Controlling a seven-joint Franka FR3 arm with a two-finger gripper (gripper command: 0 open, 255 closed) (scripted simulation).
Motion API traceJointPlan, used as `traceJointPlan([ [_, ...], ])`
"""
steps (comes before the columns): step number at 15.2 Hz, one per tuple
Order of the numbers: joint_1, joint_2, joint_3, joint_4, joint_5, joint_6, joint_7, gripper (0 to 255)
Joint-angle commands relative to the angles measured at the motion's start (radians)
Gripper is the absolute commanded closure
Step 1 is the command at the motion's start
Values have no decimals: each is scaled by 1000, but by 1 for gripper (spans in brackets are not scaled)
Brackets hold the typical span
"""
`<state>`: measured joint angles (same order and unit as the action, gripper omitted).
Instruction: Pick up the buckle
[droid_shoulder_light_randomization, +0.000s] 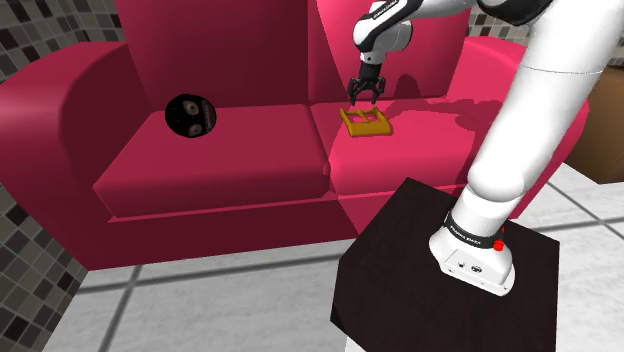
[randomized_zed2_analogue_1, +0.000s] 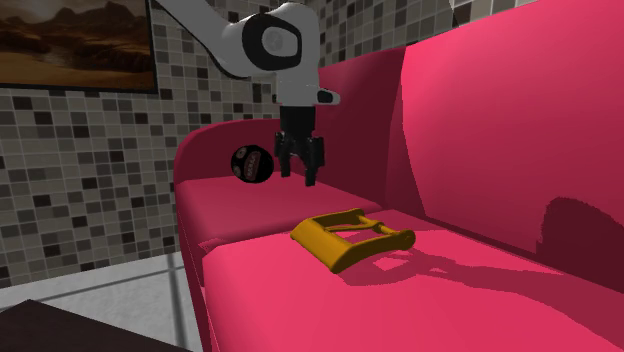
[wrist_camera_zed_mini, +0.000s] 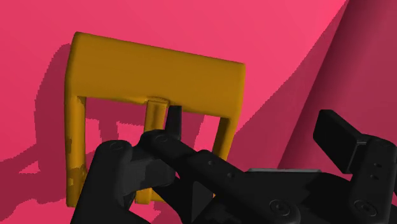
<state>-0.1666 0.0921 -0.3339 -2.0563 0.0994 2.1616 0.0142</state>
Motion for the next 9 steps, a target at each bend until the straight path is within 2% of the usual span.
traceJointPlan([
  [1,-17,68,-10,52,28,9,-11,0],
  [9,-121,358,-23,308,145,5,-52,0],
])
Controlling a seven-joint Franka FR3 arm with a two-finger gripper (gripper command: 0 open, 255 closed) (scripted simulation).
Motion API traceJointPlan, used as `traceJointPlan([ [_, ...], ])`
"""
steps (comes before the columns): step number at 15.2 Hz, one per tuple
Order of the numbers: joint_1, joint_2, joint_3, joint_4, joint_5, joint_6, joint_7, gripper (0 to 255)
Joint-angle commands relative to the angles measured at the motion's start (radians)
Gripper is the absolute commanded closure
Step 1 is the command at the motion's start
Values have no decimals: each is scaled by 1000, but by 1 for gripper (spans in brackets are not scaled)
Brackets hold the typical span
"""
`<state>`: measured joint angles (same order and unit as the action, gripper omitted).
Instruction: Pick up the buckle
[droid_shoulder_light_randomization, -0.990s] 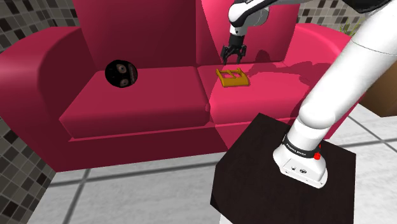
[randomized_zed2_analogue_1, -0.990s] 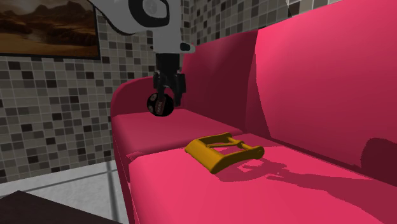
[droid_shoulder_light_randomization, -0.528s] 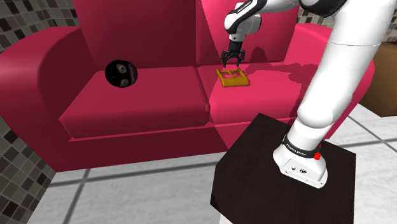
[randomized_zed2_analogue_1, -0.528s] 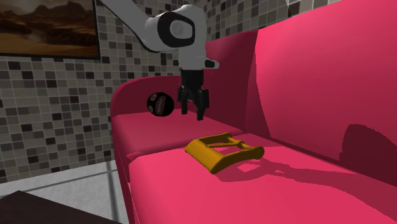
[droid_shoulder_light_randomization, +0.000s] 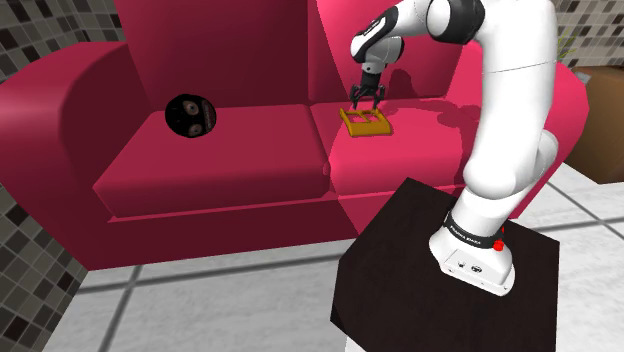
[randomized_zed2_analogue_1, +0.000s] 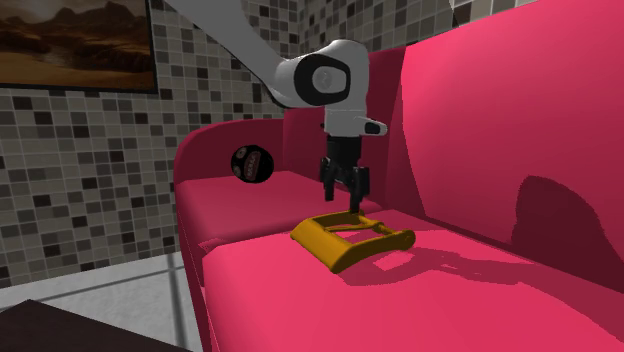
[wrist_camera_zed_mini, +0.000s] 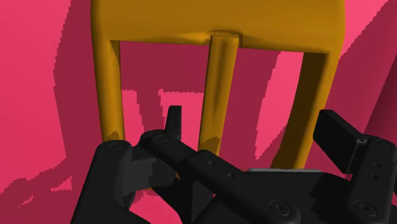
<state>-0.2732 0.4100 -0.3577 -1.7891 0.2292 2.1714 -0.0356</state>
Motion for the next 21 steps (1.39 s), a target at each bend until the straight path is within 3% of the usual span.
traceJointPlan([
  [1,-30,77,1,78,27,-10,-4,0],
  [11,-48,148,18,72,58,62,-23,0],
  [12,-48,149,18,74,58,62,-22,255],
  [21,-48,148,18,72,58,62,-23,255],
])
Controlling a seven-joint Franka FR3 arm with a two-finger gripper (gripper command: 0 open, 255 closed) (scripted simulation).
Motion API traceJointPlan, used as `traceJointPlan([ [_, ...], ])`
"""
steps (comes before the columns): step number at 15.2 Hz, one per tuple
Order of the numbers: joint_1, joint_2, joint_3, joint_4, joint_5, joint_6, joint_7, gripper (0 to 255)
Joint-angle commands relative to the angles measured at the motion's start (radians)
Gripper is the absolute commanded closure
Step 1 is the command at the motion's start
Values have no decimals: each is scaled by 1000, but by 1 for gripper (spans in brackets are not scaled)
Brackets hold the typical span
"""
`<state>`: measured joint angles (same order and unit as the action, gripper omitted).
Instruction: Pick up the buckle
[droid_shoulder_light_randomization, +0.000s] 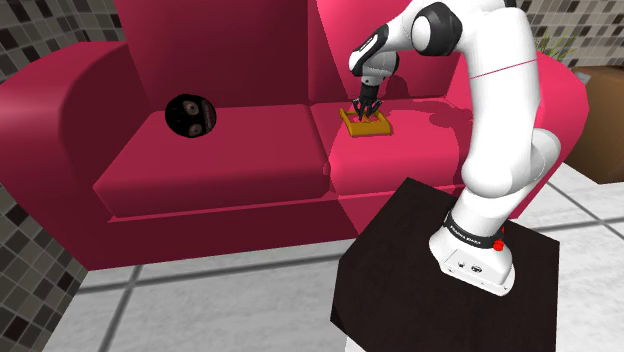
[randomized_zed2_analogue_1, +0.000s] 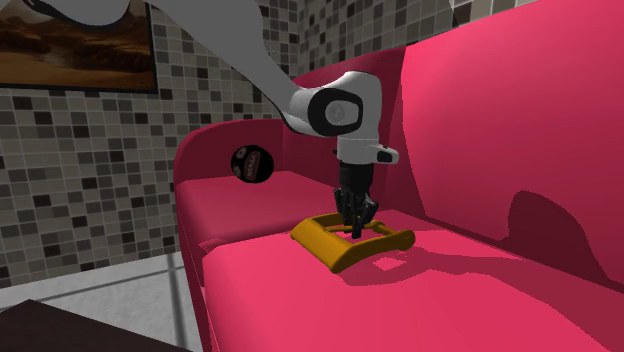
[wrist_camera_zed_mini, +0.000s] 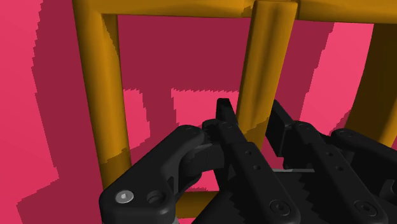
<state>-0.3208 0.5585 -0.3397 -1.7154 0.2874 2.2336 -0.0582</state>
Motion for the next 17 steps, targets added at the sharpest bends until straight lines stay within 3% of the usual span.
traceJointPlan([
  [1,2,-9,-2,1,-4,-9,2,255],
  [17,16,-102,-28,58,-49,-154,36,255],
])
